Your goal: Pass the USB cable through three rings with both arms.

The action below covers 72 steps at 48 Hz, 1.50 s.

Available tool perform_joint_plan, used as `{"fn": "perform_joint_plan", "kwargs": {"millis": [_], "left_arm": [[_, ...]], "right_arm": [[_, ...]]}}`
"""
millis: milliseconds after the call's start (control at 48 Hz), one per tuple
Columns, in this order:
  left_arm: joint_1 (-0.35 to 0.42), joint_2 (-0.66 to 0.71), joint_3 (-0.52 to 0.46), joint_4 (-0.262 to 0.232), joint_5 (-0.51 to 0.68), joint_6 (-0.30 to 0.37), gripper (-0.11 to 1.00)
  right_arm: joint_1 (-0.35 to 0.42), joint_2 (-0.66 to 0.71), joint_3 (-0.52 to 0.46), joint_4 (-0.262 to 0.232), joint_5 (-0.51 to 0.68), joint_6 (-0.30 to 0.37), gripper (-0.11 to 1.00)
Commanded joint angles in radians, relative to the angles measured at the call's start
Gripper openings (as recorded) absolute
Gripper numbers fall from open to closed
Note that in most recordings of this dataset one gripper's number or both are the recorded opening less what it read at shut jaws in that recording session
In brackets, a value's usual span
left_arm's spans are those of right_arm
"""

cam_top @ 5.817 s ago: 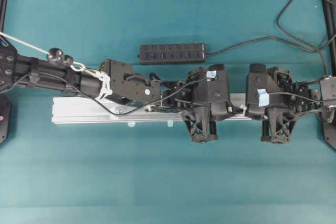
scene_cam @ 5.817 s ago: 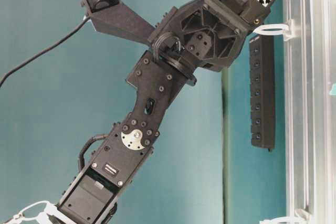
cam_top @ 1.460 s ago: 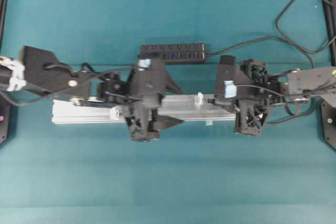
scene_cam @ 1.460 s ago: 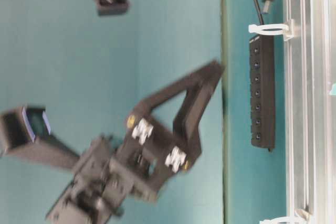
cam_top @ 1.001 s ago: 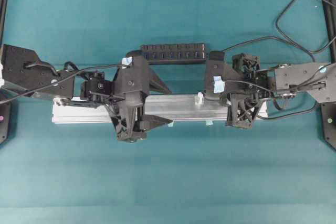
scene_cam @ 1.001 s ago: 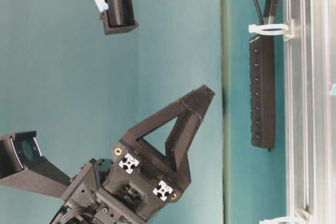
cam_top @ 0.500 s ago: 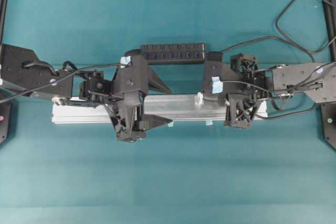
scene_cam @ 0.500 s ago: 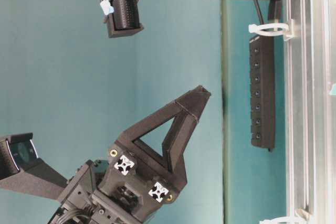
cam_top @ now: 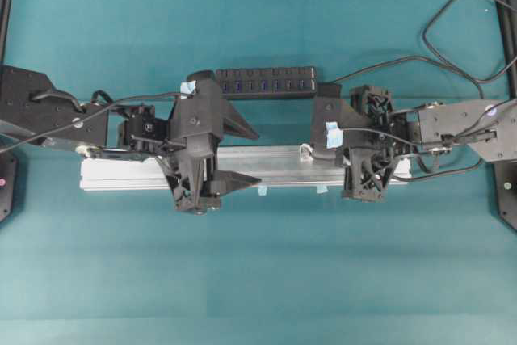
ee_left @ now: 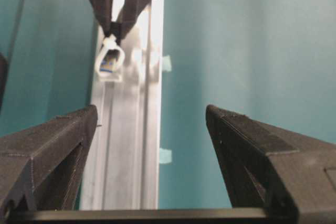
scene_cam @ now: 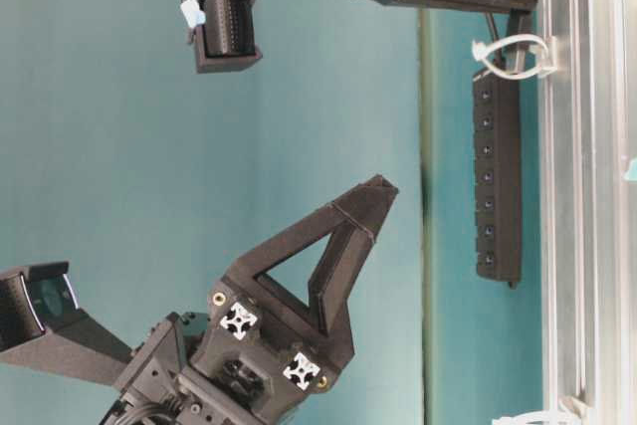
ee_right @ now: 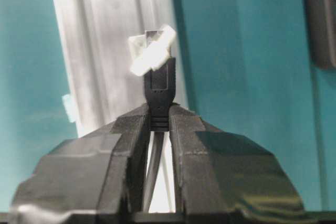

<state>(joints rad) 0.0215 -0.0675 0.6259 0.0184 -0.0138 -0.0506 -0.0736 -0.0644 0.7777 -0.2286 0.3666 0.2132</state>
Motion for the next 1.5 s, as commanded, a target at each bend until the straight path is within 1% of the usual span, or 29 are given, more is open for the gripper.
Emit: {"fn": "perform_joint_plan", "kwargs": {"millis": [0, 229, 396, 500, 938, 1230, 1355, 1480], "left_arm": [[0.0, -0.021, -0.008, 0.0, -0.006, -0.002, 0.9], [-0.002, -0.02, -0.008, 0.002, -0.006, -0.002, 0.9], [-0.002, -0.021, -0.008, 0.002, -0.006, -0.002, 0.9], [-0.002, -0.02, -0.008, 0.002, -0.006, -0.002, 0.9], [0.003, -0.012, -0.009, 0.002, -0.011, -0.002, 0.9], [0.035, 0.097, -0.032, 0.002, -0.074, 0.002, 0.9], [0.055, 0.144, -0.058, 0.002, -0.081, 0.008, 0.9], [0.058, 0.198, -0.098, 0.002, -0.086, 0.014, 0.9]], "right_arm": [[0.008, -0.006, -0.005, -0.005, 0.003, -0.008, -0.05], [0.009, -0.003, -0.009, -0.005, -0.011, -0.012, -0.05], [0.011, -0.002, -0.012, -0.005, -0.083, -0.037, -0.05], [0.009, 0.0, -0.012, -0.005, -0.103, -0.041, -0.05], [0.002, 0.008, -0.011, -0.005, -0.112, -0.041, -0.05], [0.002, 0.014, -0.005, 0.0, -0.166, -0.037, -0.05], [0.003, 0.014, -0.002, 0.002, -0.166, -0.035, -0.05], [0.002, 0.014, -0.002, 0.002, -0.167, -0.035, -0.05]]}}
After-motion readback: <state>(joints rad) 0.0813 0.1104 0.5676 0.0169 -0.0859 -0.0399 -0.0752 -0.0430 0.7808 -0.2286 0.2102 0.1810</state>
